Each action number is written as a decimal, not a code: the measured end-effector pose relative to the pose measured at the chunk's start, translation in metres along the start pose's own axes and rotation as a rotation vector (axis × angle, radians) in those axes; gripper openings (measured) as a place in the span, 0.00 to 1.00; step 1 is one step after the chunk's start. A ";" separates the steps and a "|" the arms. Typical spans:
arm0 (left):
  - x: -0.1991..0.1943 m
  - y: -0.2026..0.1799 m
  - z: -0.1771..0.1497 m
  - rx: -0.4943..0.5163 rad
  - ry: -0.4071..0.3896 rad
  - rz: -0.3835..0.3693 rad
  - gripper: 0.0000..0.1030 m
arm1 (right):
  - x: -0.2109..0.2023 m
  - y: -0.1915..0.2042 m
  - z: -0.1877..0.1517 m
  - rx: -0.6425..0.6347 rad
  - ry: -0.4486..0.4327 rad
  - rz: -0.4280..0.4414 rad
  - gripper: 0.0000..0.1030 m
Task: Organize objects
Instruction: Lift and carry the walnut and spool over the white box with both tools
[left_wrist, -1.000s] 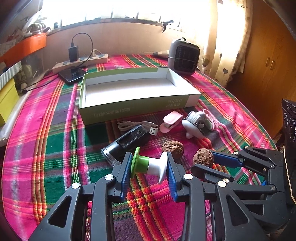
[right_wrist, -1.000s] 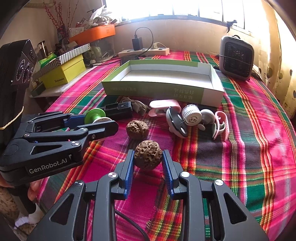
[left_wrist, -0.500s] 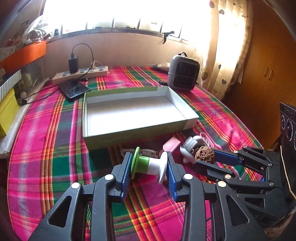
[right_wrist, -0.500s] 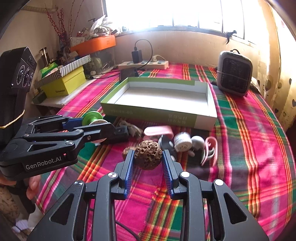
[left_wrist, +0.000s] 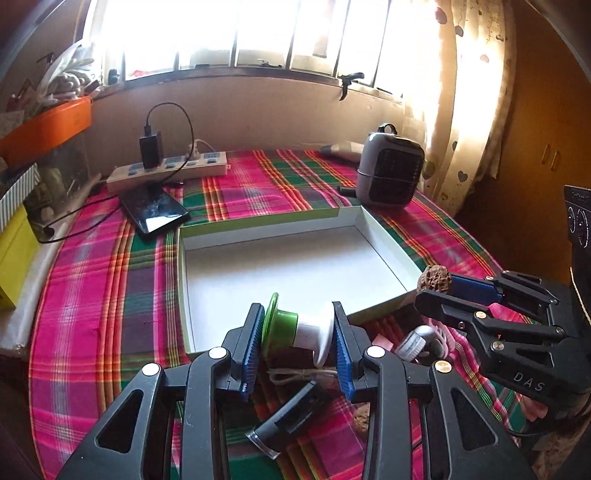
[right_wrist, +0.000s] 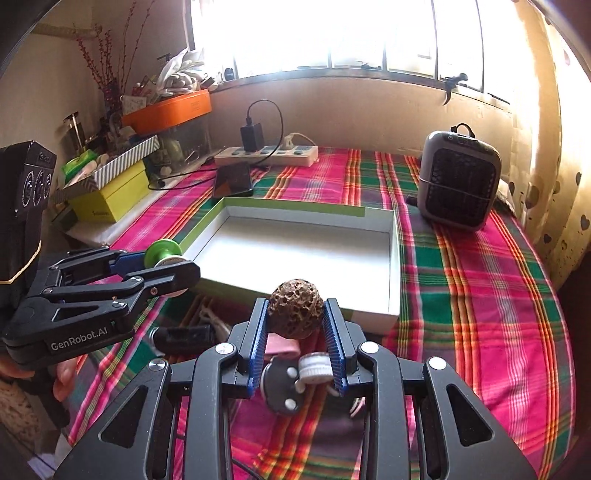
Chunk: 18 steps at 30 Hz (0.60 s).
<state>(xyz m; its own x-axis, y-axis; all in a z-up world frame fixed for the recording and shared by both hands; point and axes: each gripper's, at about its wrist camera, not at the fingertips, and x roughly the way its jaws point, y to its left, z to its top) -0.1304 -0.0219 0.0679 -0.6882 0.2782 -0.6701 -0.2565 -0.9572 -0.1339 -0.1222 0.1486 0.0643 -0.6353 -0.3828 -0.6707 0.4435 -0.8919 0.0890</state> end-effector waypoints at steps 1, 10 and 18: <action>0.002 0.002 0.003 -0.001 0.000 0.001 0.32 | 0.002 -0.002 0.003 0.001 0.002 0.000 0.30; 0.039 0.018 0.027 -0.020 0.040 0.020 0.32 | 0.034 -0.022 0.033 0.006 0.043 0.013 0.30; 0.081 0.034 0.044 -0.050 0.110 0.037 0.32 | 0.075 -0.038 0.053 -0.009 0.112 -0.001 0.30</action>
<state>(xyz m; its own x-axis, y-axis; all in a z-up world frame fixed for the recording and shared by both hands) -0.2252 -0.0287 0.0414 -0.6170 0.2348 -0.7512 -0.1961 -0.9702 -0.1421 -0.2201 0.1412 0.0498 -0.5615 -0.3524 -0.7487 0.4493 -0.8897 0.0818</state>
